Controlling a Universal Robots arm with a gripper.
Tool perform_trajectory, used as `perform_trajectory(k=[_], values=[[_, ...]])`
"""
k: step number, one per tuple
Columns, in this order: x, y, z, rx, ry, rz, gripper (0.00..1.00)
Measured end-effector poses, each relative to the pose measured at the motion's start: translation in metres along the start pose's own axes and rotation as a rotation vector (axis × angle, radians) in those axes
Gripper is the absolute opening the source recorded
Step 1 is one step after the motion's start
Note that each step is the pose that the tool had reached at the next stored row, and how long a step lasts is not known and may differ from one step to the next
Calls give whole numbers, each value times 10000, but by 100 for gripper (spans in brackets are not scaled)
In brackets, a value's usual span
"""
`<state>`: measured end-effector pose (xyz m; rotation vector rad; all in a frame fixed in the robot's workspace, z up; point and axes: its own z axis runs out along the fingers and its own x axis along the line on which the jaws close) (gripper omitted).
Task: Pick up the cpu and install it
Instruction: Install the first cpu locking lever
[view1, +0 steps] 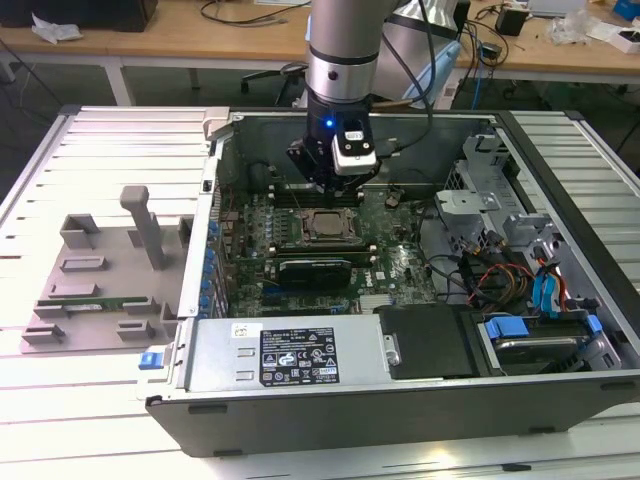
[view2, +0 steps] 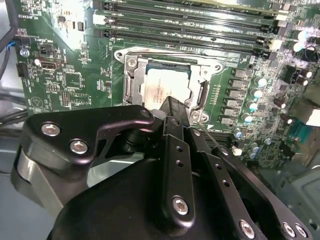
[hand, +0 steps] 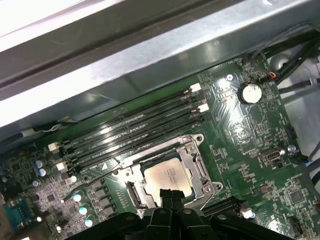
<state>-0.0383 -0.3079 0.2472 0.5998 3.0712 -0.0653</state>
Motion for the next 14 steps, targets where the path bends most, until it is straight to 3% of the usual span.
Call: perform_trajectory(k=[9, 12, 14], values=[[0, 0, 0, -18, -36, -919, 11], [0, 0, 0, -33, -65, -1656, 11], [0, 0, 0, -35, -70, -1784, 11]])
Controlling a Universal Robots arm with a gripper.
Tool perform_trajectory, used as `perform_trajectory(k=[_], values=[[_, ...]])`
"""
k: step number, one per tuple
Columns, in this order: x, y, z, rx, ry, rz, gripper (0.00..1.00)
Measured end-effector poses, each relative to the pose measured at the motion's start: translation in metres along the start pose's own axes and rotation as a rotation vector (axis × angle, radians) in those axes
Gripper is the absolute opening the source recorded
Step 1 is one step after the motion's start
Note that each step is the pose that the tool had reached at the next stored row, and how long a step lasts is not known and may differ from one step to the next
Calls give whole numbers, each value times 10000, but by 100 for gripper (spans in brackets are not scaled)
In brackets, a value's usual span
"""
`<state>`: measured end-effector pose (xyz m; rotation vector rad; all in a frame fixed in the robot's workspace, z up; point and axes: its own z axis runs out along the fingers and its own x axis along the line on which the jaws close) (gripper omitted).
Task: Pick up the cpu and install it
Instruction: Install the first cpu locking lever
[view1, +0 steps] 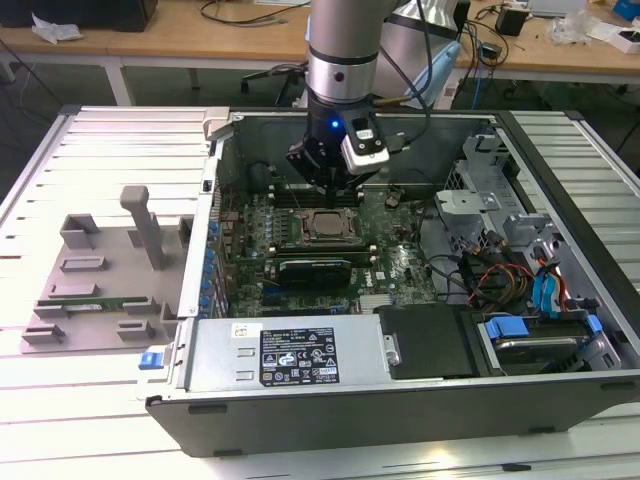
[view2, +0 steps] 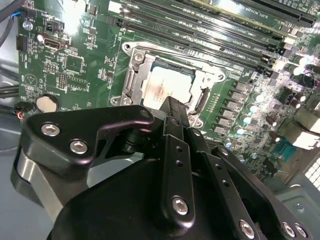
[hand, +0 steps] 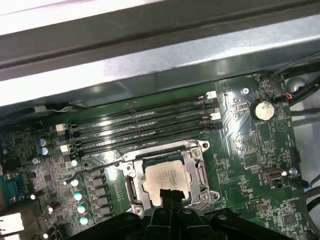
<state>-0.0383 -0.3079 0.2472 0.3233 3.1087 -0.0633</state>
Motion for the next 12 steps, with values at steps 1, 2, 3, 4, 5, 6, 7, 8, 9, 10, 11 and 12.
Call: perform_trajectory(k=[1, 2, 3, 4, 5, 6, 7, 8, 9, 10, 11, 12], values=[[0, 0, 0, -2, -4, -91, 11], [0, 0, 0, -3, -6, -164, 11], [0, 0, 0, -5, -10, -256, 11], [0, 0, 0, -7, -13, -345, 11], [0, 0, 0, -9, -19, -485, 11], [0, 0, 0, -12, -23, -603, 11], [0, 0, 0, -13, -27, -687, 11], [0, 0, 0, -15, -29, -748, 11], [0, 0, 0, -15, -32, -835, 11], [0, 0, 0, -17, -35, -897, 11], [0, 0, 0, -19, -37, -962, 11], [0, 0, 0, -19, -39, -1022, 11]])
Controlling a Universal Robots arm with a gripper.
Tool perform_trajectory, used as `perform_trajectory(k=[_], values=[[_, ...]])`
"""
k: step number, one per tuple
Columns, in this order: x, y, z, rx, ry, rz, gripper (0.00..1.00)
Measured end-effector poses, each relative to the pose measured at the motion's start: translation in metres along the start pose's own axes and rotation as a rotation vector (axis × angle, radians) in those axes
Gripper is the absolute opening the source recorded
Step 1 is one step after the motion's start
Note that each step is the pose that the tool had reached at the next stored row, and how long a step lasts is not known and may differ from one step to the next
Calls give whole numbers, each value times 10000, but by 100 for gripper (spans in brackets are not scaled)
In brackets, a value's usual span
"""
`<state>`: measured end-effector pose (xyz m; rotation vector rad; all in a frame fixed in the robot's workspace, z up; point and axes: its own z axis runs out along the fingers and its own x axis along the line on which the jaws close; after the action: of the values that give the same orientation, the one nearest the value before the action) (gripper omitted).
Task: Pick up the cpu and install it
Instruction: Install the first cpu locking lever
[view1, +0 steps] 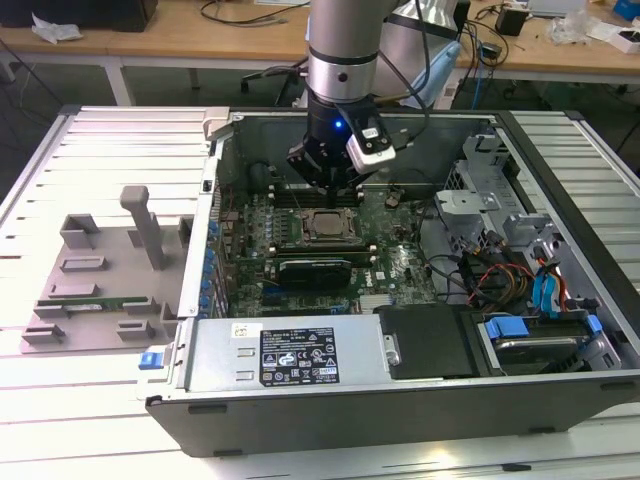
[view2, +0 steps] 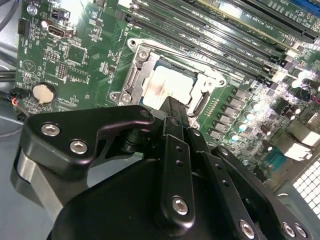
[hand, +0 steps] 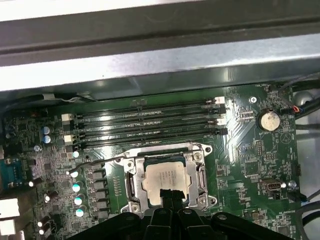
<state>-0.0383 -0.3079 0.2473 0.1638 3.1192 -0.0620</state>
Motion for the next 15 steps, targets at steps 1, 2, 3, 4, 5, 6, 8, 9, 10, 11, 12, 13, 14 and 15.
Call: perform_trajectory(k=[1, 2, 3, 4, 5, 6, 8, 9, 10, 11, 12, 13, 14, 15], values=[[0, 0, 0, -2, -3, -56, 11], [0, 0, 0, -3, -6, -143, 11], [0, 0, 0, -5, -8, -201, 11], [0, 0, 0, -5, -10, -258, 11], [0, 0, 0, -7, -13, -318, 11], [0, 0, 0, -8, -15, -375, 11], [0, 0, 0, -10, -20, -511, 11], [0, 0, 0, -13, -25, -626, 11], [0, 0, 0, -15, -28, -717, 11], [0, 0, 0, -15, -31, -769, 11], [0, 0, 0, -17, -33, -838, 11], [0, 0, 0, -19, -36, -911, 11], [0, 0, 0, -19, -38, -960, 11], [0, 0, 0, -20, -40, -1027, 11]])
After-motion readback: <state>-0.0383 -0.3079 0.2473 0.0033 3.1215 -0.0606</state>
